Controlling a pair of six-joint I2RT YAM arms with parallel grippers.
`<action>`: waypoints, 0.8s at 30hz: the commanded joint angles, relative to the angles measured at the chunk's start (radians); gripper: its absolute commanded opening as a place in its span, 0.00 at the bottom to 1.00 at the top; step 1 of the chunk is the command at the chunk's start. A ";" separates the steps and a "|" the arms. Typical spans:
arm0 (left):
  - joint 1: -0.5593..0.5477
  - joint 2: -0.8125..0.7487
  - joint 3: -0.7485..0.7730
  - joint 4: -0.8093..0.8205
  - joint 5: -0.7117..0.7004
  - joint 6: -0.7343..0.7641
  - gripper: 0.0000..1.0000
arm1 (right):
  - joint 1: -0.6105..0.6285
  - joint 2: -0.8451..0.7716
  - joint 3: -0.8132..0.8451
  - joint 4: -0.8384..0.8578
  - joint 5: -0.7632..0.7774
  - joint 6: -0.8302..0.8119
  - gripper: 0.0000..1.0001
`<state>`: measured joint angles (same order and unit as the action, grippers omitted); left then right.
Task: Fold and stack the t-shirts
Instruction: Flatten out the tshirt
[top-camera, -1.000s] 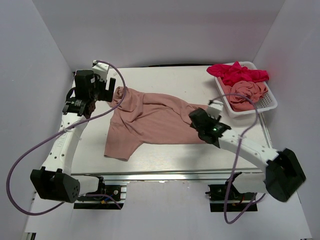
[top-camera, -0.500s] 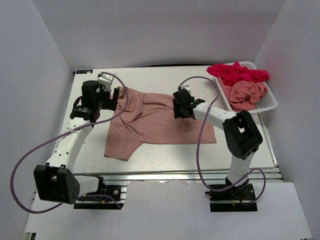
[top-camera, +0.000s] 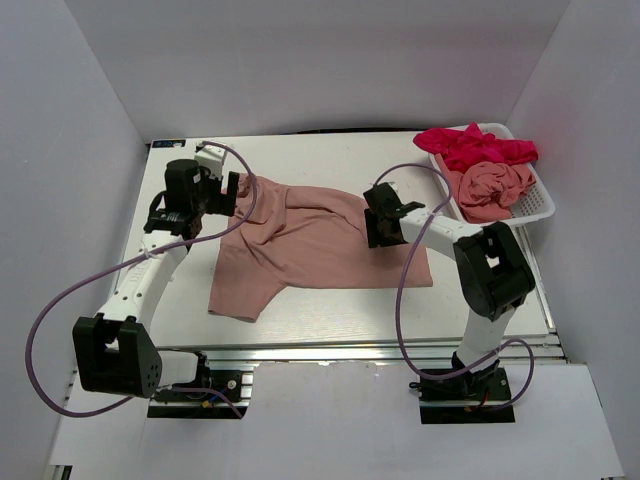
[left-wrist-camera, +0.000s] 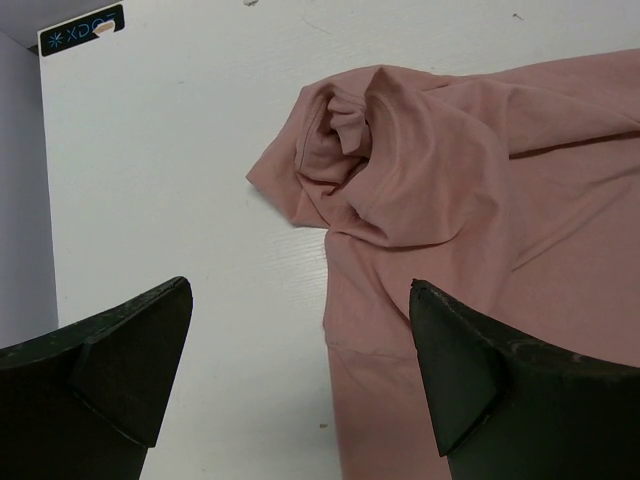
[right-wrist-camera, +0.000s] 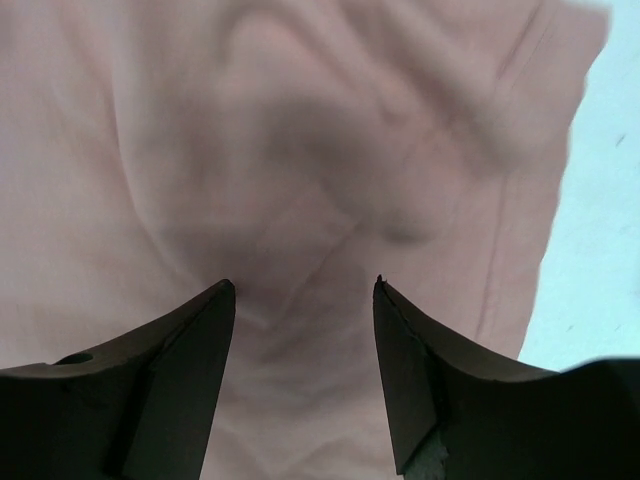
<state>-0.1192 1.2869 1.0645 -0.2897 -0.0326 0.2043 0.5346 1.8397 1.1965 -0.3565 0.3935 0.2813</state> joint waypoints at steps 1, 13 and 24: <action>0.012 -0.008 -0.018 0.037 0.010 -0.006 0.98 | 0.018 -0.106 -0.057 0.011 -0.081 0.015 0.62; 0.039 0.008 -0.052 0.083 0.031 -0.054 0.98 | 0.033 -0.137 -0.129 0.039 -0.070 0.001 0.57; 0.056 0.048 -0.067 0.106 0.083 -0.065 0.98 | 0.034 -0.022 -0.087 0.105 -0.111 -0.008 0.55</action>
<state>-0.0731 1.3315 1.0012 -0.2012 0.0242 0.1520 0.5659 1.7912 1.0771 -0.2848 0.2993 0.2806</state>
